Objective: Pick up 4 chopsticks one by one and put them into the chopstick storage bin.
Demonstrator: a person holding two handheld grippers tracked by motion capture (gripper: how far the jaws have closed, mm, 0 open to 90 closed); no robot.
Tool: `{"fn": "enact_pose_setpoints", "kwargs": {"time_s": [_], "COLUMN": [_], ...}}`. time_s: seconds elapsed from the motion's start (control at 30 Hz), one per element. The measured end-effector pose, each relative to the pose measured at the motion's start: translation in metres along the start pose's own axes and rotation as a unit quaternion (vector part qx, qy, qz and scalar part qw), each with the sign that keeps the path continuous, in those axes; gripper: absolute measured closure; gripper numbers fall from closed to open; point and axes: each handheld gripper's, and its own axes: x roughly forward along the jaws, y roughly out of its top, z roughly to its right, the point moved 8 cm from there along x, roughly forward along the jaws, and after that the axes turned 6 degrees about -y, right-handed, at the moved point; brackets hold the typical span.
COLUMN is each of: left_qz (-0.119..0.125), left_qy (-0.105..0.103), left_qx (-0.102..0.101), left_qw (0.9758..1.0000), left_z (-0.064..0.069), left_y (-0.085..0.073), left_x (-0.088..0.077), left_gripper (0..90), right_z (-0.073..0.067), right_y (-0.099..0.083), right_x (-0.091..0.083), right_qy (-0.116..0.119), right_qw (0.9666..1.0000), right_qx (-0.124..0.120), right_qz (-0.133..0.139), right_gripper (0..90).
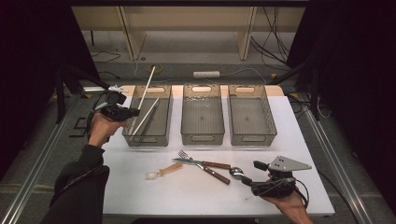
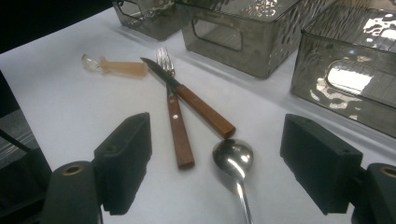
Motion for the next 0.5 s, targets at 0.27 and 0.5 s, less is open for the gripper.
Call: {"fn": "enact_pose_setpoints", "kwargs": {"time_s": [0.27,0.5], "left_qz": [0.007,0.000], "left_qy": [0.017,0.025], "left_qx": [-0.008,-0.012], "left_qw": [0.9998,0.9996], "left_z": [-0.012,-0.018], "left_y": [0.002,-0.008], "left_x": [0.009,0.021], "left_gripper": [84.2,84.2], "right_z": [0.000,-0.001], "right_y": [0.000,0.000], "right_x": [0.000,0.000], "right_qy": [0.000,0.002], "right_qw": [1.0000,1.0000], "right_qx": [0.000,0.001], "right_qz": [0.000,0.000], "right_gripper": [25.9,26.0]}}
